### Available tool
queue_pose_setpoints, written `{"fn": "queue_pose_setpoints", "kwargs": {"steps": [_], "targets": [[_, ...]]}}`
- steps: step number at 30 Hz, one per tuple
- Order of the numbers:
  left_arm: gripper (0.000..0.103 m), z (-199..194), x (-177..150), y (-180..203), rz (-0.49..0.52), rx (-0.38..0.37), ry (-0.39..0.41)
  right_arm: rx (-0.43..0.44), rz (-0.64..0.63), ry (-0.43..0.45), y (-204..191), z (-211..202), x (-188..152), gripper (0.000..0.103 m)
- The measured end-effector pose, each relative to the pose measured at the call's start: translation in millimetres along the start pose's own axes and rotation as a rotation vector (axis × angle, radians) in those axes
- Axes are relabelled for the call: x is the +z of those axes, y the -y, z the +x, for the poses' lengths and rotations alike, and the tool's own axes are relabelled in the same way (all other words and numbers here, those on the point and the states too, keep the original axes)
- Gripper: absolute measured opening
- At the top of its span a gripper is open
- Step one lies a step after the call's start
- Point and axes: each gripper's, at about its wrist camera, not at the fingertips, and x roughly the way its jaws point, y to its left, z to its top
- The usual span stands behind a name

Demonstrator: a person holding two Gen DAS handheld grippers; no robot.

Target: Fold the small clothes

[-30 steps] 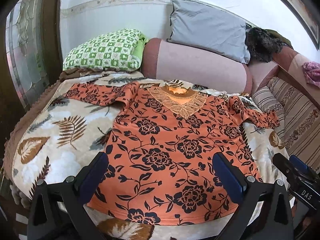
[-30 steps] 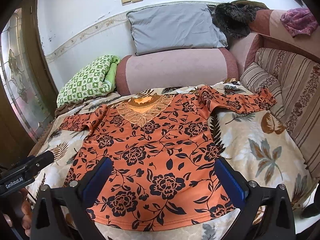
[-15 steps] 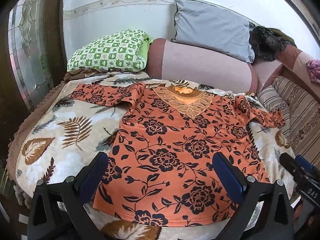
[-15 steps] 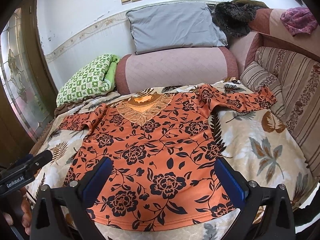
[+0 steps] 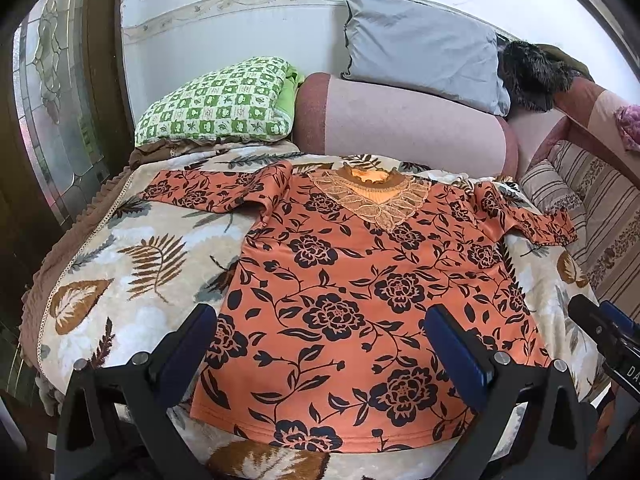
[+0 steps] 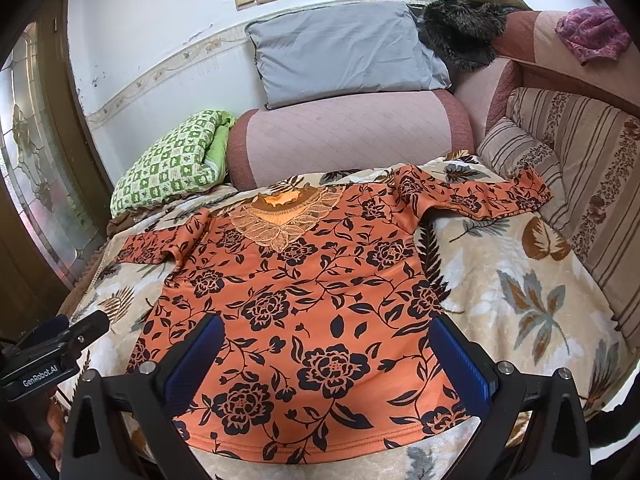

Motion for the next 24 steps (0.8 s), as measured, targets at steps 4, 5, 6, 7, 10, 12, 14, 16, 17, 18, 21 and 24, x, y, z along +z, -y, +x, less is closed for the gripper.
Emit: {"fn": "queue_pose_setpoints", "kwargs": {"steps": [4,5,6,7,10,12,14,16,17,18,21,24], "targets": [[0.103,-0.8,0.4,0.2,0.003,0.003,0.002,0.002,0.002,0.0,0.3,-0.3,0.6,0.103],[0.103,-1.0,0.5,0.3,0.003,0.004,0.002,0.003,0.002,0.001,0.2,-0.7,0.7,0.103],[0.103,-1.2,0.6,0.1,0.003,0.004,0.003,0.003,0.0,0.001,-0.3,-0.6,0.8,0.103],[0.103,-2.2,1.4,0.2,0.003,0.004,0.004,0.004,-0.002,0.001,-0.8,-0.7,0.8,0.103],[0.103,-3.9,2.6,0.6,0.003,0.005,0.008,0.005,-0.005,0.005,-1.8,-1.9,0.4,0.103],[0.103,-4.4,2.9,0.7,0.004,0.004,0.007,0.005,-0.01,0.004,-2.5,-1.2,0.4,0.103],[0.103,-4.1,2.9,0.4,0.003,0.006,0.007,0.005,-0.01,0.005,-2.4,-1.4,0.2,0.103],[0.103,-4.4,3.2,0.4,0.003,0.003,0.006,0.006,-0.013,0.002,-2.9,-0.9,0.4,0.103],[0.103,-4.3,3.0,0.5,0.003,0.005,0.008,0.007,-0.015,0.002,-3.5,-0.7,0.8,0.103],[0.103,-4.7,3.7,0.6,0.003,0.006,0.008,0.008,-0.017,0.002,-4.1,-0.6,0.9,0.103],[0.103,-4.2,4.5,0.5,0.002,0.003,0.007,0.009,-0.022,0.001,-5.8,0.8,2.0,0.103],[0.103,-3.3,4.7,0.3,0.004,0.002,0.006,0.011,-0.025,-0.001,-6.8,2.4,3.1,0.103]]}}
